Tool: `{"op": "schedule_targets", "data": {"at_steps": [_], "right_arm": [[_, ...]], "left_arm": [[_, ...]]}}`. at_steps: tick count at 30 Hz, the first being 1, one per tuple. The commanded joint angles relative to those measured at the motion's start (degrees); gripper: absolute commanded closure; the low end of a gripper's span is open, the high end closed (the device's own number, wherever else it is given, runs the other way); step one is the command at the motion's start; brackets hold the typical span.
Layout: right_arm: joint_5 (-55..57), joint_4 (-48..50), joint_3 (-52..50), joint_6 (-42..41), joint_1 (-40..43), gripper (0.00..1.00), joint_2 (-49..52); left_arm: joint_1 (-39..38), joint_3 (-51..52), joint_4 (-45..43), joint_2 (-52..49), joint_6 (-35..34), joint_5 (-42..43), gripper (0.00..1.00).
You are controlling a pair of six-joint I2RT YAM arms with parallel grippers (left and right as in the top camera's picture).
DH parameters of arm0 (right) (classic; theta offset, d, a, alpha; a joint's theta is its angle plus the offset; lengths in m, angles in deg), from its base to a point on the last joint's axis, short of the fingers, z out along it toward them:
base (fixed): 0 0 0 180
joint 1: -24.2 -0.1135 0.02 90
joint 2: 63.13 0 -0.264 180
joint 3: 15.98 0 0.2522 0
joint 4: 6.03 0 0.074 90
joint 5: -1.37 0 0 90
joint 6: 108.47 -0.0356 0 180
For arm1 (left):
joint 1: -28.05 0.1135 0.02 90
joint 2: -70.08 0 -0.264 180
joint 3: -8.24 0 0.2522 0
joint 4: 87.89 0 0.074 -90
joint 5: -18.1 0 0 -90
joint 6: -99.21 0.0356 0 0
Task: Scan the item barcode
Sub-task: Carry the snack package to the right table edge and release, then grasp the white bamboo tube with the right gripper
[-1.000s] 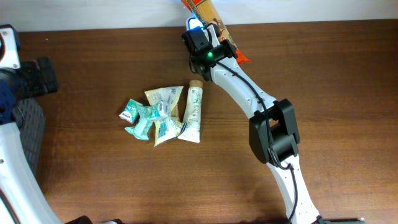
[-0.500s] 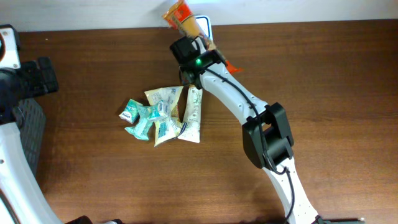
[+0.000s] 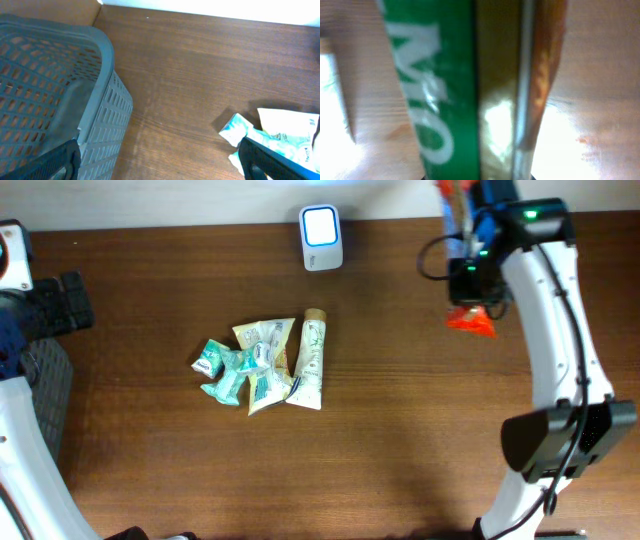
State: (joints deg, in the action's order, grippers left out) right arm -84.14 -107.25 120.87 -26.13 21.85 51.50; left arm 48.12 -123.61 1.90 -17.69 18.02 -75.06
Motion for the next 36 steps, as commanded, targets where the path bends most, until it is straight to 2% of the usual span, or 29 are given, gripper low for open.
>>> {"op": "schedule_targets", "data": {"at_steps": [1, 6, 8, 10, 11, 13, 14, 15, 19, 21, 23, 25, 31, 33, 34, 36], "right_arm": [[-0.6, 3.4, -7.0, -0.8, 6.8, 0.96, 1.1], [-0.6, 16.7, -27.0, -2.0, 16.0, 0.96, 1.2], [-0.4, 19.9, -30.7, -5.4, 18.9, 0.96, 1.2], [3.3, 20.4, -32.3, -12.2, 21.8, 0.96, 1.2], [3.5, 20.4, -32.3, -12.8, 22.9, 0.9, 1.2], [2.7, 19.7, -32.3, -11.8, 23.4, 0.58, 1.2], [1.2, 18.7, -32.3, -9.9, 23.3, 0.47, 1.2], [-0.3, 17.4, -32.1, -9.1, 23.2, 0.44, 1.2], [-3.7, 10.6, -26.0, -6.6, 21.5, 0.43, 1.1], [-9.9, 6.6, -18.7, -3.2, 18.9, 0.42, 1.1], [-19.3, 6.7, -14.0, -0.9, 14.8, 0.42, 1.1], [-27.6, 11.8, -13.9, -0.9, 8.9, 0.42, 1.2], [-28.3, 25.1, -16.7, -7.1, -10.1, 0.42, 7.0], [-28.0, 29.4, -16.7, -7.9, -15.7, 0.49, 9.6], [-26.9, 31.3, -16.7, -8.3, -18.2, 0.56, 10.7], [-22.4, 32.5, -16.7, -11.9, -21.0, 0.62, 12.3]], "left_arm": [[0.4, -0.1, -0.1, -0.1, 0.7, 0.6, 0.01], [0.4, -0.1, -0.1, -0.1, 0.7, 0.6, 0.01], [0.4, -0.1, -0.1, -0.1, 0.7, 0.6, 0.01], [0.4, -0.1, -0.1, -0.1, 0.7, 0.6, 0.01], [0.4, -0.1, -0.1, -0.1, 0.7, 0.6, 0.01], [0.4, -0.1, -0.1, -0.1, 0.7, 0.6, 0.01], [0.4, -0.1, -0.1, -0.1, 0.7, 0.6, 0.01], [0.4, -0.1, -0.1, -0.1, 0.7, 0.6, 0.01], [0.4, -0.1, -0.1, -0.1, 0.7, 0.6, 0.01], [0.4, -0.1, -0.1, -0.1, 0.7, 0.6, 0.01], [0.4, -0.1, -0.1, -0.1, 0.7, 0.6, 0.01], [0.4, -0.1, -0.1, -0.1, 0.7, 0.6, 0.01], [0.4, -0.1, -0.1, -0.1, 0.7, 0.6, 0.01], [0.4, -0.1, -0.1, -0.1, 0.7, 0.6, 0.01], [0.4, -0.1, -0.1, -0.1, 0.7, 0.6, 0.01], [0.4, -0.1, -0.1, -0.1, 0.7, 0.6, 0.01]]}}
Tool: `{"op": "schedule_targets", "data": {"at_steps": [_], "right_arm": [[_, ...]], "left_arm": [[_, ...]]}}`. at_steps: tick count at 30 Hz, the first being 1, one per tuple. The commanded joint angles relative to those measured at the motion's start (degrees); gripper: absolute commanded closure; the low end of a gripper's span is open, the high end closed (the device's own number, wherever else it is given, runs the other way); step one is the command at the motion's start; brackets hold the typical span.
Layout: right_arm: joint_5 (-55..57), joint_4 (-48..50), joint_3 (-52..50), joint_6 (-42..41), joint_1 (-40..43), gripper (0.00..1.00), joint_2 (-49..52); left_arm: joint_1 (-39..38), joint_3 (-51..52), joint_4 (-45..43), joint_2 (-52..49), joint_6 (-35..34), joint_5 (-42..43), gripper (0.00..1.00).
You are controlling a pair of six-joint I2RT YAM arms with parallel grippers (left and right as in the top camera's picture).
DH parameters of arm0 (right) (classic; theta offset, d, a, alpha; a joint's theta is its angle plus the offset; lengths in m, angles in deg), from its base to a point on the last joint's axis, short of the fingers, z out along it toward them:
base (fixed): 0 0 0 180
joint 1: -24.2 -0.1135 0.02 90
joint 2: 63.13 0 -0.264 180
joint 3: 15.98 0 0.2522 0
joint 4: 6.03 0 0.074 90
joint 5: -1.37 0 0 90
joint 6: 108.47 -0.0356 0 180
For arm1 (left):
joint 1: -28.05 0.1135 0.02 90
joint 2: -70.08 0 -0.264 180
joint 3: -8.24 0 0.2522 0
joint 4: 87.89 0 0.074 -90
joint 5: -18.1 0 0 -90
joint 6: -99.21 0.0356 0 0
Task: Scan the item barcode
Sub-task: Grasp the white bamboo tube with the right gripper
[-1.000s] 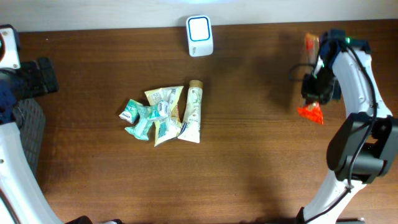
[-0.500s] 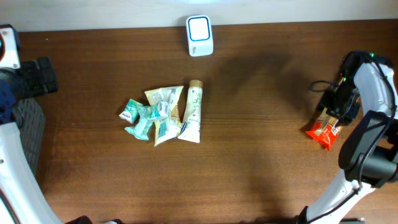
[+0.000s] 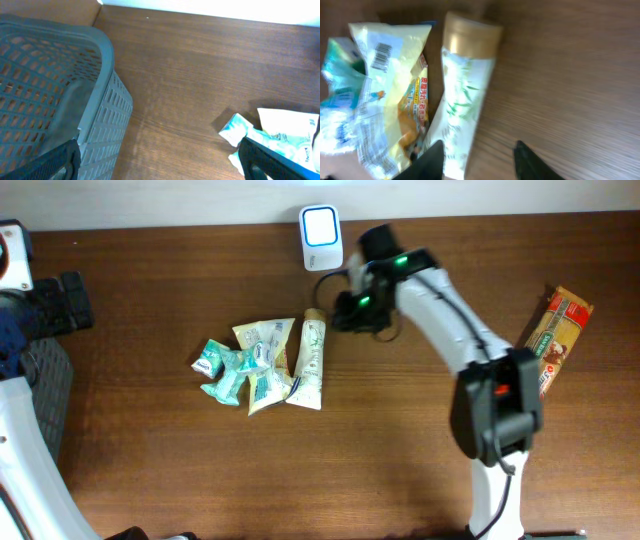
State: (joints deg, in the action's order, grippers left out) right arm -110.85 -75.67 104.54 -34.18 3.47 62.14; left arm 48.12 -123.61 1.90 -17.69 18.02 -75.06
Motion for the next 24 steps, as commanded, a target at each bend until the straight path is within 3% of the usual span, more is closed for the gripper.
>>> {"op": "schedule_targets", "data": {"at_steps": [1, 5, 10, 13, 21, 22, 24], "right_arm": [[5.5, 1.3, -0.4, -4.3, -3.8, 0.64, 2.3], [9.6, 1.3, -0.4, -4.8, -5.9, 0.73, 4.3], [5.5, 2.8, -0.5, -4.2, -5.6, 0.73, 5.4], [0.2, 4.8, -0.5, -2.5, -5.6, 0.68, 5.4], [4.3, 1.5, -0.7, -3.3, -4.5, 0.68, 7.1], [4.3, 0.0, -0.7, -3.3, -3.5, 0.69, 7.2], [4.3, -2.8, -0.7, -3.0, -1.4, 0.81, 7.2]], "left_arm": [[0.4, -0.1, -0.1, -0.1, 0.7, 0.6, 0.01], [0.4, -0.1, -0.1, -0.1, 0.7, 0.6, 0.01], [0.4, -0.1, -0.1, -0.1, 0.7, 0.6, 0.01], [0.4, -0.1, -0.1, -0.1, 0.7, 0.6, 0.01], [0.4, -0.1, -0.1, -0.1, 0.7, 0.6, 0.01], [0.4, -0.1, -0.1, -0.1, 0.7, 0.6, 0.01], [0.4, -0.1, -0.1, -0.1, 0.7, 0.6, 0.01]]}}
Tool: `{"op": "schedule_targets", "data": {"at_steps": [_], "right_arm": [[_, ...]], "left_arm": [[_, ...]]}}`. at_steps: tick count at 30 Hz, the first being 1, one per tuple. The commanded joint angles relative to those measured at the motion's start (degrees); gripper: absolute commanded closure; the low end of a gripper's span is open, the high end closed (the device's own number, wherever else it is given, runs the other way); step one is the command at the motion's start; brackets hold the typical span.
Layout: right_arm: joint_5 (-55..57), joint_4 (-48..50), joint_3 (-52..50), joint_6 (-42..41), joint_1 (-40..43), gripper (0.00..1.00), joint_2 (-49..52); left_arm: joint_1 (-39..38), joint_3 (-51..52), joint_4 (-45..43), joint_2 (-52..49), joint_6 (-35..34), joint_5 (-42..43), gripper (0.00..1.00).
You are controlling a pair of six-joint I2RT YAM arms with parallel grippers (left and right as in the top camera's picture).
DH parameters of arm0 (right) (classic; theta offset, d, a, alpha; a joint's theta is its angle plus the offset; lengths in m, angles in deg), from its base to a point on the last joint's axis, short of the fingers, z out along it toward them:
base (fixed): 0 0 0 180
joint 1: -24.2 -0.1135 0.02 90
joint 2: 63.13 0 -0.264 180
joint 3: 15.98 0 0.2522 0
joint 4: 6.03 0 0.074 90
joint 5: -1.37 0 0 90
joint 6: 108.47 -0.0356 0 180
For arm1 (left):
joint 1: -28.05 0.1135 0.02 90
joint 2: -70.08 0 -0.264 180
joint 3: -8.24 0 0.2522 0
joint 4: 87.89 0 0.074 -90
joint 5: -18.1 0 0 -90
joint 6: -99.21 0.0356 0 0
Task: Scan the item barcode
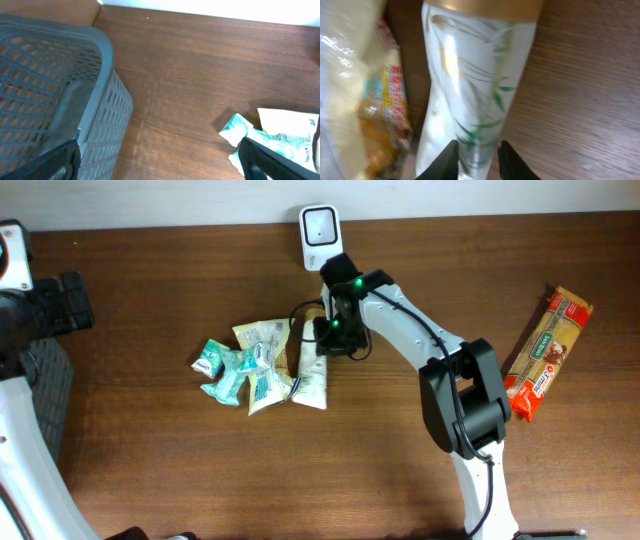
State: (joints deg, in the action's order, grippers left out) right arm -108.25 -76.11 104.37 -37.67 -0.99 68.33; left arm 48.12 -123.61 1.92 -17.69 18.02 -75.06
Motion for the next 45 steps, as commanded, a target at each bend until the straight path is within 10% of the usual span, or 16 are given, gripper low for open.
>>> {"op": "schedule_targets", "data": {"at_steps": [1, 12, 16, 23, 34, 36, 39, 45], "right_arm": [[1.7, -4.3, -0.5, 2.1, 4.8, 0.84, 1.1], [-9.7, -12.0, -0.6, 22.0, 12.9, 0.96, 1.2], [-6.5, -14.4, 1.4, 21.7, 11.5, 0.37, -0.6], [24.9, -20.2, 5.7, 8.0, -5.5, 0.29, -4.2], [47.0, -12.3, -13.7, -2.3, -14.9, 0.36, -3.5], [48.5, -10.4, -16.5, -2.3, -14.9, 0.45, -3.5], [48.7, -10.0, -17.2, -2.3, -14.9, 0.95, -3.5], [38.4, -13.4, -10.5, 1.5, -13.8, 0.96, -4.7]], "left_arm": [[0.4, -0.1, -0.1, -0.1, 0.7, 0.6, 0.01], [0.4, -0.1, -0.1, -0.1, 0.7, 0.6, 0.01], [0.4, -0.1, -0.1, -0.1, 0.7, 0.6, 0.01], [0.4, -0.1, -0.1, -0.1, 0.7, 0.6, 0.01], [0.4, -0.1, -0.1, -0.1, 0.7, 0.6, 0.01], [0.4, -0.1, -0.1, -0.1, 0.7, 0.6, 0.01], [0.4, -0.1, -0.1, -0.1, 0.7, 0.6, 0.01], [0.4, -0.1, -0.1, -0.1, 0.7, 0.6, 0.01]]}}
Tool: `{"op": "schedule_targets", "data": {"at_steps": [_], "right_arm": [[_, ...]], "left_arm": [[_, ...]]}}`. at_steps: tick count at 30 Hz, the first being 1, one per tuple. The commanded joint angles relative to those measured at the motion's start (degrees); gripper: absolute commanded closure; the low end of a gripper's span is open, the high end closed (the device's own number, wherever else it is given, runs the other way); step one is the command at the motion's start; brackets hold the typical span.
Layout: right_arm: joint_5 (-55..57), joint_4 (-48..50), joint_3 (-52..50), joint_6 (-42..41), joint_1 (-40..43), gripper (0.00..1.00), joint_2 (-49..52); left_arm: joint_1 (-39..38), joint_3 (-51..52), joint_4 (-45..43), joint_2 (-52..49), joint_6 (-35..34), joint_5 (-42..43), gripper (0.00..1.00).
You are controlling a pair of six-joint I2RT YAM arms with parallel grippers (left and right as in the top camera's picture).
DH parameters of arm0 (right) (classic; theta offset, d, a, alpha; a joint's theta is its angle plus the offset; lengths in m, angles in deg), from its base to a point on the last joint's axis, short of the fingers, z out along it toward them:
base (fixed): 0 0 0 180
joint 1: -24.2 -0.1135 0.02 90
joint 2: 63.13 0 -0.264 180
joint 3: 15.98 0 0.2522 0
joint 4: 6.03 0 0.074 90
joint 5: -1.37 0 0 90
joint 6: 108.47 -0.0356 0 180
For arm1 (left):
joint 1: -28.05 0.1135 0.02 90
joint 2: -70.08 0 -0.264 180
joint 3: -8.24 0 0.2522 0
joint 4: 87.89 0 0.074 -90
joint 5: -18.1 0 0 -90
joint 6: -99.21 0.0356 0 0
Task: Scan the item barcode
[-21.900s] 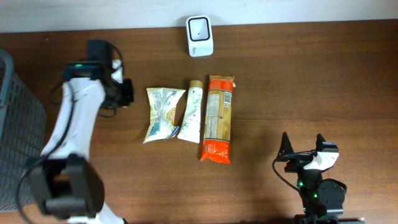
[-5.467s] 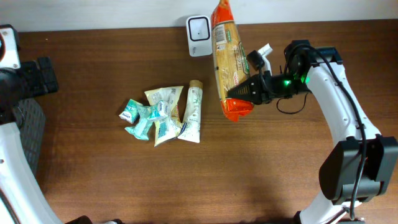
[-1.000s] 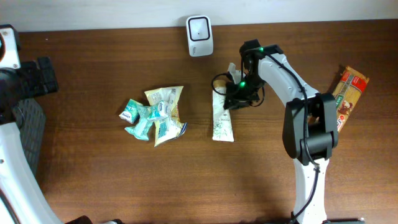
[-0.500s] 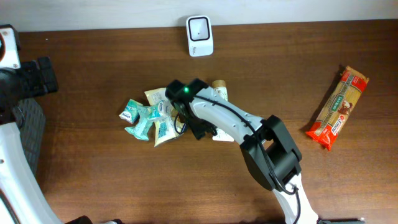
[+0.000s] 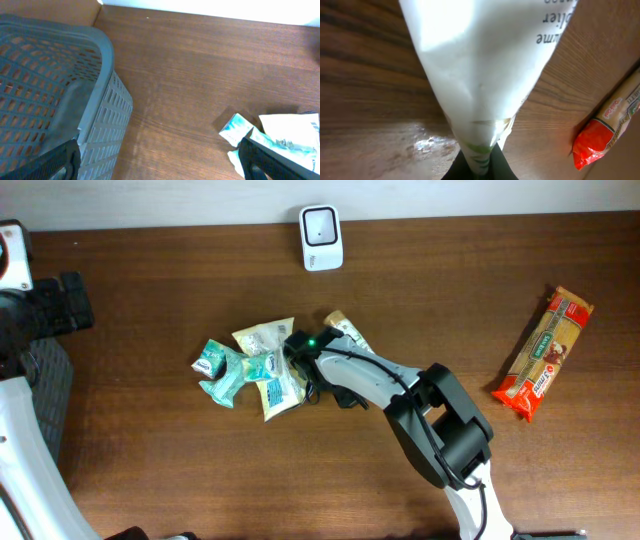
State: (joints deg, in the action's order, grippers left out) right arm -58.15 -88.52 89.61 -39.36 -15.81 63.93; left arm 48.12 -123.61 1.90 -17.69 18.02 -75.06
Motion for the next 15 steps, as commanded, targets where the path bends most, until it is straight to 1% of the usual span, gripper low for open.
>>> {"op": "schedule_targets", "data": {"at_steps": [1, 3, 4, 6, 8, 11, 13, 15], "right_arm": [[-16.4, -2.0, 6.2, 5.4, 1.8, 0.96, -1.2], [-27.3, -2.7, 8.7, 10.0, 3.6, 0.96, -3.3], [-38.9, -2.6, 9.2, 13.6, 6.1, 0.96, -5.7], [-56.9, -3.7, 9.2, 20.5, 11.5, 0.96, -7.1], [-67.1, -4.5, 7.9, 25.2, 17.5, 0.96, -6.8], [-73.4, -2.2, 1.4, 28.2, 23.8, 0.96, -6.7], [-73.6, 2.1, -5.8, 28.2, 27.1, 0.96, -6.7], [-73.1, 5.6, -10.8, 28.2, 28.6, 0.95, -6.7]], "left_arm": [[0.4, -0.1, -0.1, -0.1, 0.7, 0.6, 0.01], [0.4, -0.1, -0.1, -0.1, 0.7, 0.6, 0.01], [0.4, -0.1, -0.1, -0.1, 0.7, 0.6, 0.01], [0.4, -0.1, -0.1, -0.1, 0.7, 0.6, 0.01], [0.4, -0.1, -0.1, -0.1, 0.7, 0.6, 0.01], [0.4, -0.1, -0.1, -0.1, 0.7, 0.6, 0.01], [0.4, -0.1, -0.1, -0.1, 0.7, 0.6, 0.01], [0.4, -0.1, -0.1, -0.1, 0.7, 0.6, 0.01]]}}
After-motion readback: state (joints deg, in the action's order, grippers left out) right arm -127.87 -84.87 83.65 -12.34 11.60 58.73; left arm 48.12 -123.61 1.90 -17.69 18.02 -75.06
